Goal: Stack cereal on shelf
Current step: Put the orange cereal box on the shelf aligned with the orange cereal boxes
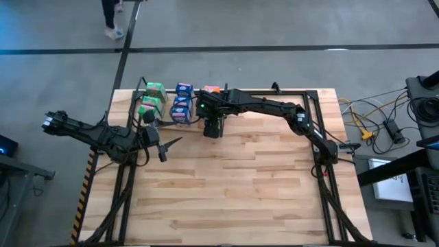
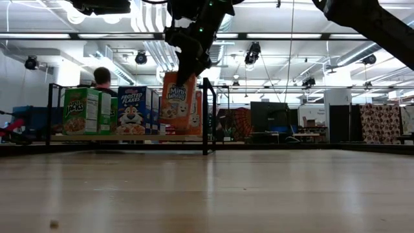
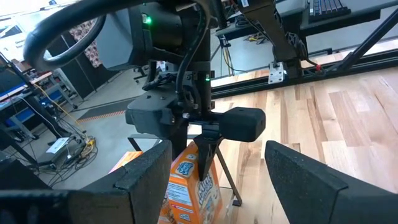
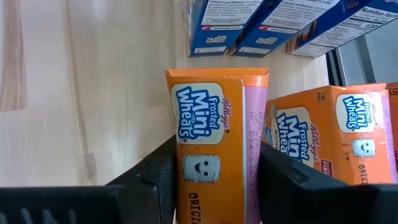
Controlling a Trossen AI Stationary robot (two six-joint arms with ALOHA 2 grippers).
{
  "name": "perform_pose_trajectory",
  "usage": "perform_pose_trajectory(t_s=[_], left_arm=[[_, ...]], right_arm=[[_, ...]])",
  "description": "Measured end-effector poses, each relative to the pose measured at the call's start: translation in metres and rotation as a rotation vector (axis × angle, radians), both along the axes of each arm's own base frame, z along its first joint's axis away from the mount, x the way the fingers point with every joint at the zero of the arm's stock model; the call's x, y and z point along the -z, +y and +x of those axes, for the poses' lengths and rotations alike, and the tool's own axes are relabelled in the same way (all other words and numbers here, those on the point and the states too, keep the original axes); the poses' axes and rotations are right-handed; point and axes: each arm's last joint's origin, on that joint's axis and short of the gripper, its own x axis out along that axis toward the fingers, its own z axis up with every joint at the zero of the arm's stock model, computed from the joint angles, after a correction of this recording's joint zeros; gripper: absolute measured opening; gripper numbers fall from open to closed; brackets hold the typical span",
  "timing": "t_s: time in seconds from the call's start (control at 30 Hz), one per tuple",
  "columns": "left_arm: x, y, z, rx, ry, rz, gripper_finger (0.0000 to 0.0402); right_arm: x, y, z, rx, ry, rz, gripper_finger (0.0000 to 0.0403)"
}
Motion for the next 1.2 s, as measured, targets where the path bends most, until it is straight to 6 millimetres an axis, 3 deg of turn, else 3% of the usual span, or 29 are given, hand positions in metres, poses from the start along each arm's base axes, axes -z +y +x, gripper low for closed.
perform_pose_trajectory(t_s=[0.17, 0.5, 0.77, 1.03, 1.2], left_arm=[[0.0, 0.0, 0.0, 0.0, 0.0, 0.0, 0.0242], [0.0, 0.0, 0.0, 0.0, 0.0, 0.0, 0.0242], [0.0, 0.0, 0.0, 0.0, 0.0, 0.0, 0.0242], [0.0, 0.0, 0.0, 0.0, 0.001, 0.0, 0.0242], [0.0, 0.0, 0.0, 0.0, 0.0, 0.0, 0.0242]], right_arm=[[0.0, 0.0, 0.0, 0.006, -0.002, 0.004, 0.015], [0.003, -0.002, 0.0, 0.024, -0.002, 0.014, 0.02], [-0.001, -0.002, 0.002, 0.026, -0.032, 0.009, 0.0198], [-0.019, -0.001, -0.005, 0.025, -0.074, 0.0, 0.0194], [-0.041, 0.005, -0.016, 0.024, -0.12, -0.006, 0.0194]])
